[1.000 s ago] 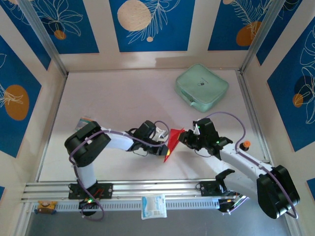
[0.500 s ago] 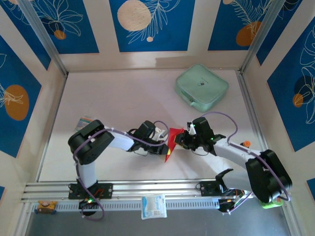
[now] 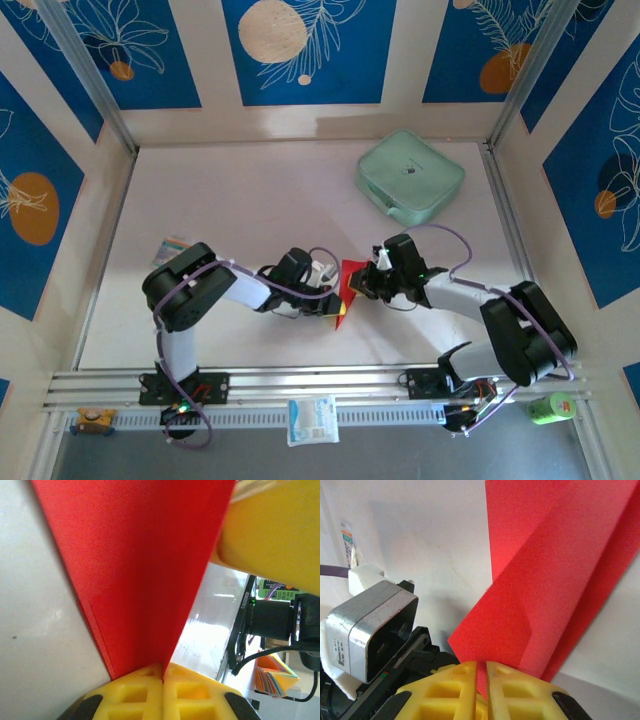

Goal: Fold a paper plane with a square sheet of paper (pick it up from the middle)
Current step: Perform the fifth fold on the wing at the bottom-center of the table.

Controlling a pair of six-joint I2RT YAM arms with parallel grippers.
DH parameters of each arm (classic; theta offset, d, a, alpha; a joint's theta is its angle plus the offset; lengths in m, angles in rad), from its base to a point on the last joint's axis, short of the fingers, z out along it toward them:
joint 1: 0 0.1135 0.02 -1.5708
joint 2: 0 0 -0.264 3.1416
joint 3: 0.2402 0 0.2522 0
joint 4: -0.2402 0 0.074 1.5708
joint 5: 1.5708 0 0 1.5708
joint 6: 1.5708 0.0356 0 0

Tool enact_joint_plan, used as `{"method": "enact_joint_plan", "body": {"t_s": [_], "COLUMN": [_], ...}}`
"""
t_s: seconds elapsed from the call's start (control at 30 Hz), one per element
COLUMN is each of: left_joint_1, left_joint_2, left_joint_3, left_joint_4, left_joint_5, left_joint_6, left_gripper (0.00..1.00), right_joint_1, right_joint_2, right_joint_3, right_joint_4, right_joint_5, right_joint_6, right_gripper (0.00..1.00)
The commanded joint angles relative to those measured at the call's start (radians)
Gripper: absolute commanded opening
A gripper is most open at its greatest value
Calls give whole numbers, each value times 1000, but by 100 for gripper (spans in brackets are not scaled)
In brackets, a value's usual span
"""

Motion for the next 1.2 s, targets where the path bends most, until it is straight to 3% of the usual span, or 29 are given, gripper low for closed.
{"method": "enact_joint_plan", "body": {"t_s": [0.0,0.37,1.17], "left_joint_1": [16,34,58], "left_joint_2": [15,42,88], "left_joint_3": [-22,-41,7], "left_joint_4": [17,67,-54], "left_joint_5": [14,22,42], "left_joint_6": [-23,-89,-112], "left_gripper": [0,0,0], "right_joint_1": [2,-15,-34], "right_joint_2": [37,109,177], "right_joint_3": [32,47,46], "right_joint_4": [30,60,88], "right_joint_5": [-35,-46,-24], "right_joint_6": [-22,-29,-23], "right_gripper": [13,12,12]}}
